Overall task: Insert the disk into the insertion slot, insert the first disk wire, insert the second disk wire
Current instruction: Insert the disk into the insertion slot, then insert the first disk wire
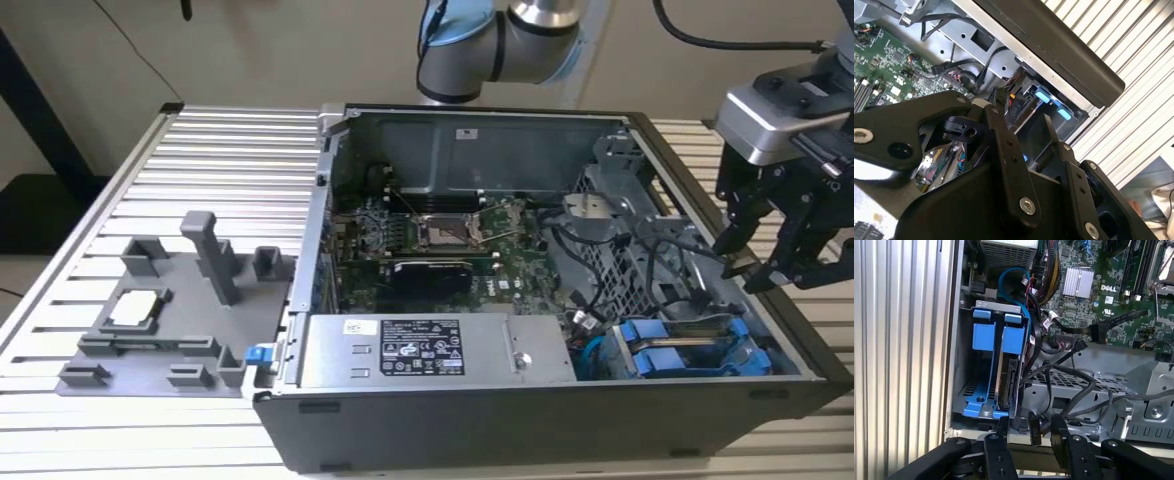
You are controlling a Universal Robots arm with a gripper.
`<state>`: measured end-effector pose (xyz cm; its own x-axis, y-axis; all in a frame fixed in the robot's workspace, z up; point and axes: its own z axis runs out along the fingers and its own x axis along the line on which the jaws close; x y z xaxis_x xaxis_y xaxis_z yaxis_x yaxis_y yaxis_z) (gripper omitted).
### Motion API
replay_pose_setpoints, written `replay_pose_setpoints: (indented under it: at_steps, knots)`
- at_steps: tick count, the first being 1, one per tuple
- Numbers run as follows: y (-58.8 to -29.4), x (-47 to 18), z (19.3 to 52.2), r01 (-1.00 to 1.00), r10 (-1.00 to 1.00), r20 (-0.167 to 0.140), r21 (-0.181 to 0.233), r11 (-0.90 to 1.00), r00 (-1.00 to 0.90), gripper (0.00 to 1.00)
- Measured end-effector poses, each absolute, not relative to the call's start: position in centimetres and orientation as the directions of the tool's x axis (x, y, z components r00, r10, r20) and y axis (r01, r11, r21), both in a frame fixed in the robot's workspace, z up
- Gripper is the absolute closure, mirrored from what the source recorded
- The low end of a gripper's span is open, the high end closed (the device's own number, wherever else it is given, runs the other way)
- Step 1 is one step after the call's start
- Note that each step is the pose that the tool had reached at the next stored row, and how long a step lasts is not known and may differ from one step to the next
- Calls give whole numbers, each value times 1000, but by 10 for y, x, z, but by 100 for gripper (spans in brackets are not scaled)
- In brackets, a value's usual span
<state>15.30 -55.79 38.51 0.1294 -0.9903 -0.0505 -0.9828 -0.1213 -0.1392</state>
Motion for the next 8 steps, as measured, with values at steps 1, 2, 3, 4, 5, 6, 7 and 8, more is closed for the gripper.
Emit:
replay_pose_setpoints:
  at_steps: [1, 2, 3, 4, 5, 6, 7, 8]
  knots:
    - [-558, 153, 385, -983, -990, -51, -139, -121, 129, 55]
    - [-558, 153, 385, -983, -990, -50, -139, -121, 129, 62]
    - [-558, 153, 385, -983, -990, -51, -139, -121, 129, 62]
    - [-558, 153, 385, -983, -990, -51, -139, -121, 129, 68]
    - [-558, 153, 385, -983, -990, -51, -139, -121, 129, 74]
    - [-558, 153, 385, -983, -990, -51, -139, -121, 129, 74]
    - [-558, 153, 385, -983, -990, -51, -139, -121, 129, 80]
    - [-558, 153, 385, -983, -990, -51, -139, -121, 129, 80]
